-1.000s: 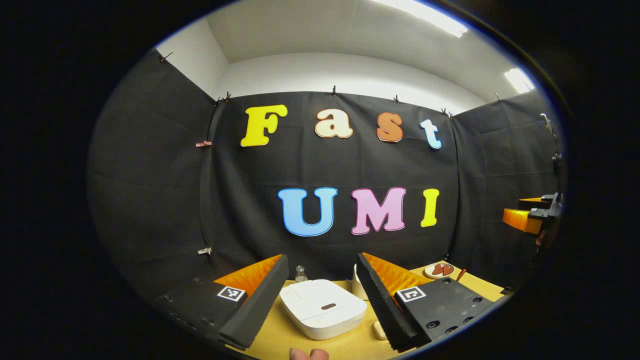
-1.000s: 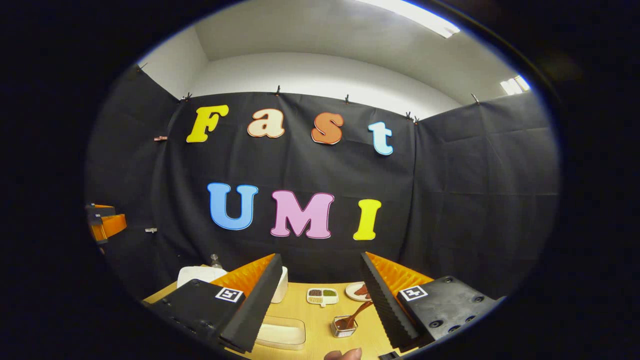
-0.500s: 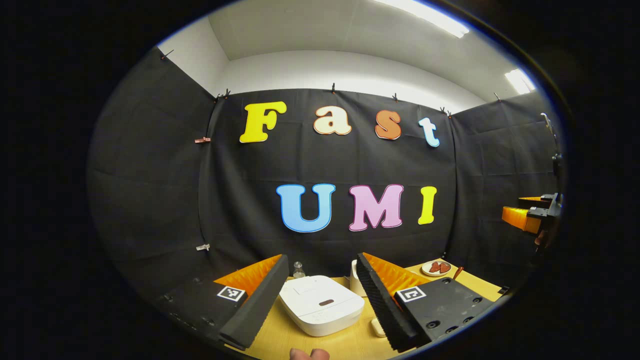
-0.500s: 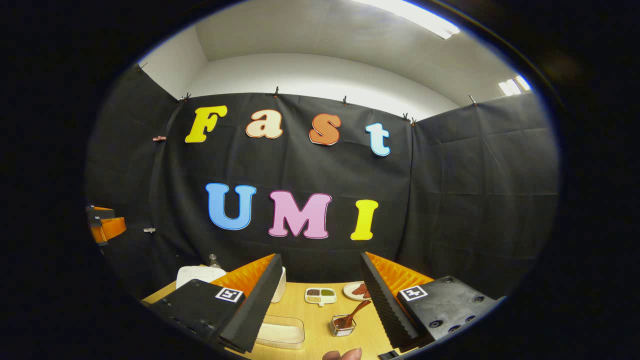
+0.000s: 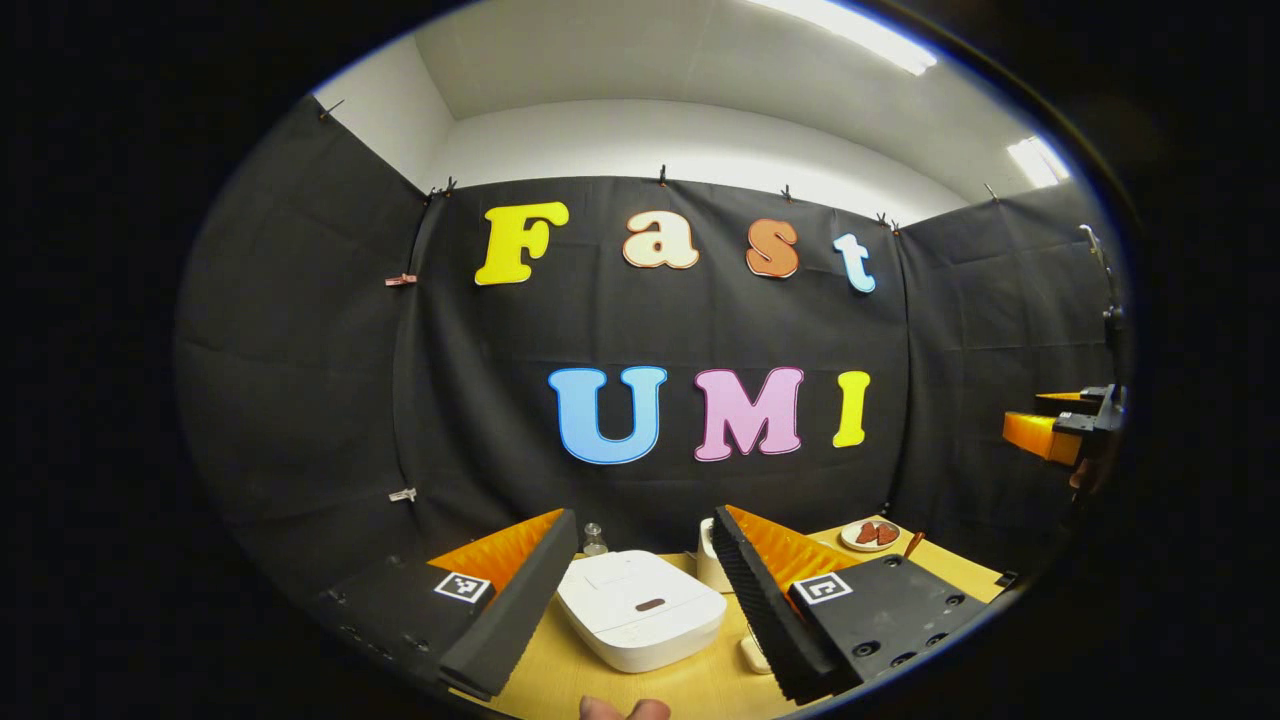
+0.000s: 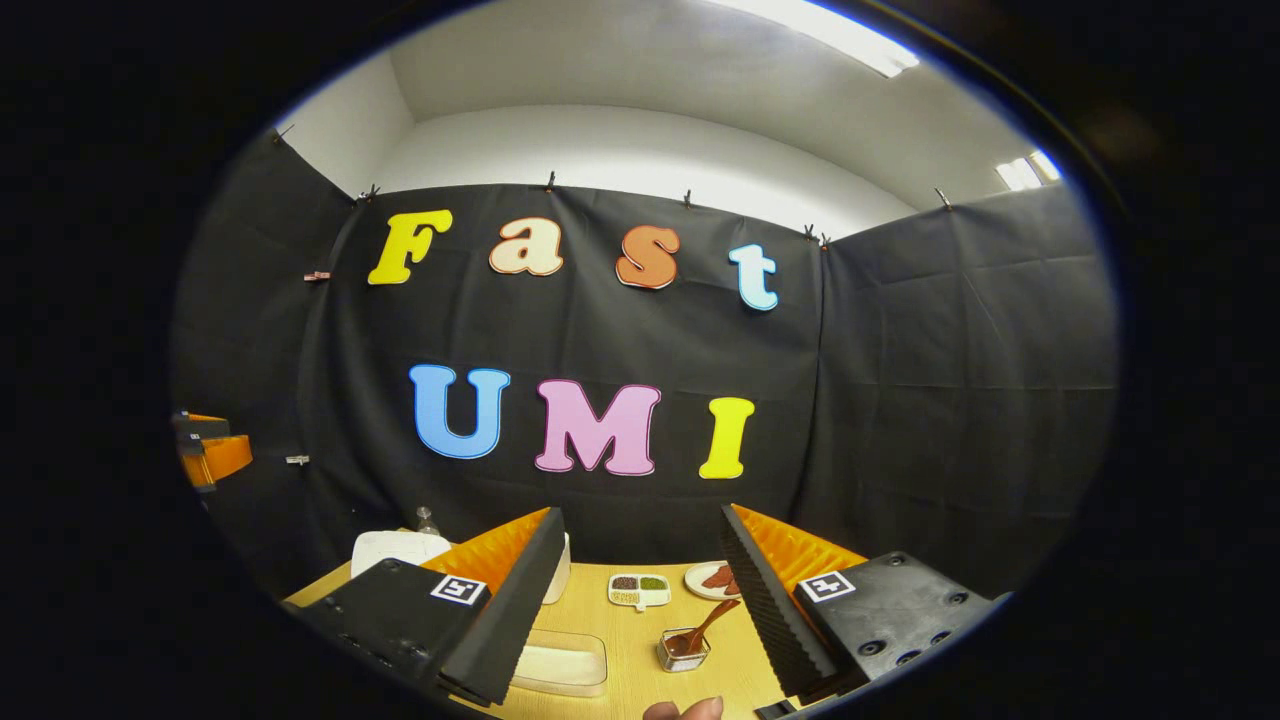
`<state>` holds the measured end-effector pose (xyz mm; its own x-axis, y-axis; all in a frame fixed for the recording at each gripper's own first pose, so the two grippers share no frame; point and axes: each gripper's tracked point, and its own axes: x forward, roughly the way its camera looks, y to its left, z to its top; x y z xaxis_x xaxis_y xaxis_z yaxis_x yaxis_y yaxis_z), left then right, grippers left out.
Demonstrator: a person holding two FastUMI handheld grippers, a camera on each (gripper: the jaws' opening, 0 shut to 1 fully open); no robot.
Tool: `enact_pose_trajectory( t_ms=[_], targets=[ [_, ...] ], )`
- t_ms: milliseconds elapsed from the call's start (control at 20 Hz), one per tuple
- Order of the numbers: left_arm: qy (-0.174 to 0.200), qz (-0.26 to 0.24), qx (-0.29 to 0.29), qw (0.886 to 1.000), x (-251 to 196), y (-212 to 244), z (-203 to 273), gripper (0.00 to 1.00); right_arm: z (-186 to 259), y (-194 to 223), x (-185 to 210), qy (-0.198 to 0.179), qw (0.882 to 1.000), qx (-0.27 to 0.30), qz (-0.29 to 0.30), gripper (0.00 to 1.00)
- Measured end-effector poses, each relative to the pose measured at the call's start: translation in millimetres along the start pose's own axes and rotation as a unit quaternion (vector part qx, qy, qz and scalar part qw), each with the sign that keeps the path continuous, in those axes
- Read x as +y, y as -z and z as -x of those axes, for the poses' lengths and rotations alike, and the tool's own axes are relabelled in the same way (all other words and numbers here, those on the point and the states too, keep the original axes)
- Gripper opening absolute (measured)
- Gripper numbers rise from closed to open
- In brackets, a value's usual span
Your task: Close the left gripper, press the button to open the rice cooker; take a wooden spoon from the chopstick holder with the right hand, scoop a spoonful of rice and pour it into the rice cooker, then put the wooden spoon back into the chopstick holder.
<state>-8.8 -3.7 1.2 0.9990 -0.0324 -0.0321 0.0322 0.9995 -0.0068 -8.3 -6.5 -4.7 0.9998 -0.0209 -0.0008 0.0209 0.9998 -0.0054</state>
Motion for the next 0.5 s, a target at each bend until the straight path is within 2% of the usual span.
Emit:
enact_pose_trajectory(
  t_ms=[150,250,300,450,500],
  targets=[
    [0.010,0.003,0.009,1.000,-0.9,4.9,0.1,0.94,-0.4,2.1,-1.0,0.000,1.000,0.002,0.003,0.97],
    [0.015,0.012,0.015,1.000,-6.4,8.9,-1.1,0.89,-1.1,4.0,-3.0,0.001,1.000,0.005,0.007,0.97],
    [0.026,0.018,0.019,0.999,-12.8,10.7,-3.4,0.72,-2.3,4.5,-3.2,0.001,1.000,0.005,0.009,0.97],
    [0.075,0.032,0.024,0.996,-32.4,19.8,-8.9,0.32,-4.0,8.3,-5.5,0.001,1.000,0.008,0.007,0.97],
    [0.091,0.035,0.025,0.995,-37.7,21.7,-13.4,0.10,-6.3,9.6,-4.9,0.000,1.000,0.009,0.007,0.97]
  ],
)
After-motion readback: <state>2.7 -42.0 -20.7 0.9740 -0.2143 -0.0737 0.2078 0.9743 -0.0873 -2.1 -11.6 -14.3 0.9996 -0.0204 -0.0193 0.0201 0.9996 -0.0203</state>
